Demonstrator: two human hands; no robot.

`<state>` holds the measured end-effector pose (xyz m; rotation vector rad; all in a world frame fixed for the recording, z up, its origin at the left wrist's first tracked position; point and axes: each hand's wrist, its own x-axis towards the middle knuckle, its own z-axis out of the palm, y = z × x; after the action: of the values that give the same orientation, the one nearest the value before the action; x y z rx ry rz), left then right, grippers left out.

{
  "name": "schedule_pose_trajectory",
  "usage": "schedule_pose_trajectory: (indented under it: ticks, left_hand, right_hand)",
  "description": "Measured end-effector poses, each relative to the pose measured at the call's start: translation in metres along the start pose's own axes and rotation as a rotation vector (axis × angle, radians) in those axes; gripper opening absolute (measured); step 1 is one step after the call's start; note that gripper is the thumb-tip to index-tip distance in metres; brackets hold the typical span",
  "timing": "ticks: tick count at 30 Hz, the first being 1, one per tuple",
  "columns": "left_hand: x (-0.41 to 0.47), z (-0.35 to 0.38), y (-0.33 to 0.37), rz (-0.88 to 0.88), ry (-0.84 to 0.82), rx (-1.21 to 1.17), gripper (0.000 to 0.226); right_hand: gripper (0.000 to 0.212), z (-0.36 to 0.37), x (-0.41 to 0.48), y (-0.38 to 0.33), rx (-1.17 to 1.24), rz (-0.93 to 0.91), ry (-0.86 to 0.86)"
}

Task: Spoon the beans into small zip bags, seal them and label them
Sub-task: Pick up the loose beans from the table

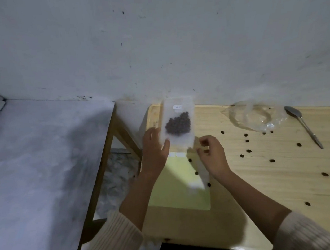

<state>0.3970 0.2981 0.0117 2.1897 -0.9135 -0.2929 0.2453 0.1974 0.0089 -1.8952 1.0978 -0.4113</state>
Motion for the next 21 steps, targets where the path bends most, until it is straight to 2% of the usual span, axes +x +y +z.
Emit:
schedule_pose_trajectory:
  ticks: [3,7,9,14,21]
  left_hand:
    - [-0.049,0.003,-0.005,-0.060,0.060,0.053,0.042]
    - [-0.091,0.019,-0.024,-0.108,-0.084,0.169,0.061]
    - [-0.101,0.025,-0.029,-0.093,-0.161,0.223,0.063]
    - [-0.110,0.030,-0.038,-0.023,-0.241,0.293,0.057]
    - [-0.116,0.023,-0.051,0.043,-0.289,0.319,0.057]
  right_hand:
    - [0.020,0.000,-0.019,0.015,-0.040,-0.032,-0.078]
    - [0.029,0.004,-0.026,0.025,-0.093,-0.131,-0.186]
    - [0.030,0.009,-0.023,0.025,-0.111,-0.170,-0.219]
    - [0.024,0.023,-0.016,0.032,-0.180,-0.258,-0.204]
    - [0.015,0.032,-0.015,0.032,-0.179,-0.238,-0.121]
